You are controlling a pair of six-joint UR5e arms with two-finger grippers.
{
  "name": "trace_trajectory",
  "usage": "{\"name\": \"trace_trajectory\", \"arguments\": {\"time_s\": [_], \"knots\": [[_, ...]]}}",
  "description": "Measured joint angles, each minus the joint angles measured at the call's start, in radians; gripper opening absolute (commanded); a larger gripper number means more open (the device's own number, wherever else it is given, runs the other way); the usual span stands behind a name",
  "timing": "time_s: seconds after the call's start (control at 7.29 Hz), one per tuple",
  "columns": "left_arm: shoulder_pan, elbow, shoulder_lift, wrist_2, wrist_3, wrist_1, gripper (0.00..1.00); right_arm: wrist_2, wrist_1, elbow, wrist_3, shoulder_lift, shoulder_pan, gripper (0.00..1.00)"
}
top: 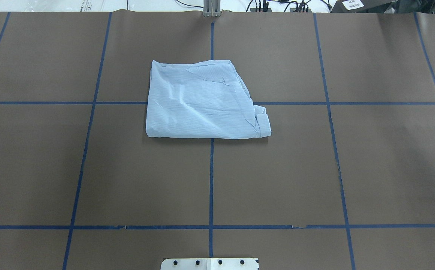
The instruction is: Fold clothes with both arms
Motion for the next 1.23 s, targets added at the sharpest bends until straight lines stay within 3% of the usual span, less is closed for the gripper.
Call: {"name": "trace_trajectory", "arguments": {"time_s": [0.41,1.23], "knots": [[0.000,-0.005,0.022,-0.005,0.005,-0.002,1.00,0.002,0.117,-0.046,0.004,-0.012,0.000,1.00],[0.000,-0.029,0.025,-0.006,0.001,-0.002,1.00,0.005,0.147,-0.053,0.005,-0.009,0.000,1.00]]}}
